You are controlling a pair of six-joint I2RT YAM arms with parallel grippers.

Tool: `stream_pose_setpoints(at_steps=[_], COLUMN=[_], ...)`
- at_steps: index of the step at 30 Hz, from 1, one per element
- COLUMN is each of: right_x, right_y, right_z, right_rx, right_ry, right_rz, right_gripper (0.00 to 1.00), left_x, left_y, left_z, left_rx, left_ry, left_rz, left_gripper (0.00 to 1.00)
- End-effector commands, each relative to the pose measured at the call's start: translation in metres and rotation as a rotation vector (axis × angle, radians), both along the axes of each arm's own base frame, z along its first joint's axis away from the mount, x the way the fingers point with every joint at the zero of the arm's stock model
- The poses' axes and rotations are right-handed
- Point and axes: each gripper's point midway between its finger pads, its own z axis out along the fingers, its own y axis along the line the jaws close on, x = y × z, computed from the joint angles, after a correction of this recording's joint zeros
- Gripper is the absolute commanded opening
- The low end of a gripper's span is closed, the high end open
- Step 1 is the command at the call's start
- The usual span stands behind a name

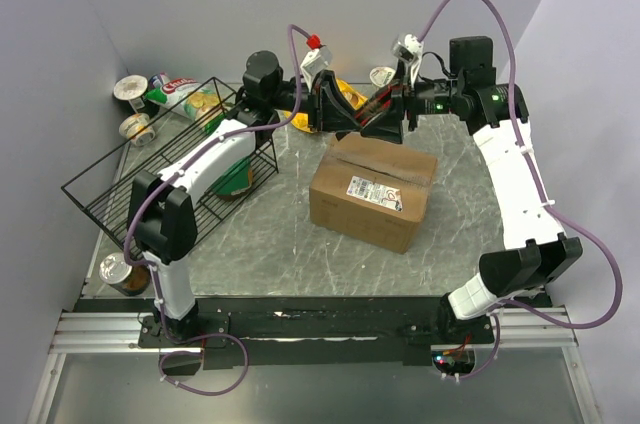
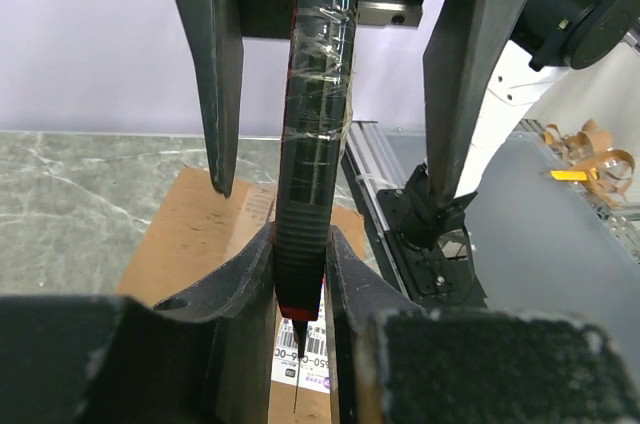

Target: Unpack the express box

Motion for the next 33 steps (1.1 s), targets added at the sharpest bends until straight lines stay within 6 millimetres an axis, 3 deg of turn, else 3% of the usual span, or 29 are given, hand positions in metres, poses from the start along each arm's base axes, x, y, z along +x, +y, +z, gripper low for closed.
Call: stream_pose_setpoints(at_steps=[1, 8, 14, 17, 18, 19, 20, 22, 23, 24, 25, 26, 28, 29, 30, 31, 32, 33], right_x=[-0.007, -0.004, 0.0, 0.002, 0.002, 0.005, 0.005, 0.011, 0.016, 0.026, 0.03, 0.035, 0.045, 0.048, 0.049, 0.039, 0.041, 0.045], right_y=[0.007, 0.013, 0.018, 0.02, 0.02, 0.019, 0.019, 0.019, 0.017, 0.011, 0.008, 0.002, -0.008, -0.01, -0.012, -0.007, -0.007, -0.005], right_z=[0.032, 0.03, 0.022, 0.019, 0.019, 0.018, 0.019, 0.023, 0.024, 0.027, 0.027, 0.028, 0.023, 0.02, 0.013, 0.016, 0.014, 0.008], right_rx=[0.086, 0.095, 0.074, 0.066, 0.065, 0.061, 0.06, 0.05, 0.041, 0.011, -0.001, -0.01, -0.057, -0.065, -0.071, -0.052, -0.049, -0.052], right_ry=[-0.054, -0.021, -0.019, -0.017, -0.014, -0.02, -0.023, -0.044, -0.051, -0.074, -0.087, -0.095, -0.12, -0.122, -0.11, -0.161, -0.173, -0.16], right_rz=[0.033, 0.057, 0.064, 0.064, 0.063, 0.063, 0.062, 0.044, 0.025, -0.038, -0.057, -0.083, -0.162, -0.177, -0.178, -0.091, -0.091, -0.104], right_gripper=[0.83, 0.71, 0.52, 0.3, 0.15, 0.08, 0.01, 0.0, 0.0, 0.0, 0.0, 0.0, 0.0, 0.0, 0.0, 0.0, 0.0, 0.0], left_x=[-0.007, -0.005, -0.004, -0.004, -0.003, -0.003, -0.002, 0.0, 0.007, 0.015, 0.029, 0.041, 0.06, 0.068, 0.074, 0.077, 0.074, 0.071], left_y=[0.001, 0.0, -0.001, 0.0, -0.001, -0.001, -0.001, -0.001, -0.002, -0.001, 0.004, 0.012, 0.032, 0.045, 0.059, 0.066, 0.073, 0.078], left_z=[0.008, 0.004, 0.002, 0.002, 0.001, 0.001, -0.001, -0.002, -0.008, -0.008, -0.007, -0.012, -0.026, -0.023, -0.041, -0.047, -0.046, -0.064], left_rx=[-0.023, -0.02, -0.021, -0.018, -0.018, -0.017, -0.011, -0.004, 0.016, 0.03, 0.041, 0.08, 0.131, 0.145, 0.194, 0.213, 0.221, 0.261], left_ry=[-0.036, -0.018, -0.013, -0.011, -0.01, -0.01, -0.006, -0.003, 0.021, 0.027, 0.025, 0.014, 0.007, -0.019, 0.032, 0.048, 0.048, 0.089], left_rz=[-0.046, -0.038, -0.041, -0.042, -0.04, -0.039, -0.038, -0.031, 0.012, 0.065, 0.145, 0.246, 0.371, 0.449, 0.502, 0.535, 0.553, 0.561], left_gripper=[0.01, 0.01, 0.01, 0.01, 0.01, 0.01, 0.01, 0.01, 0.04, 0.2, 0.53, 0.61, 0.68, 0.69, 0.7, 0.73, 0.73, 0.74])
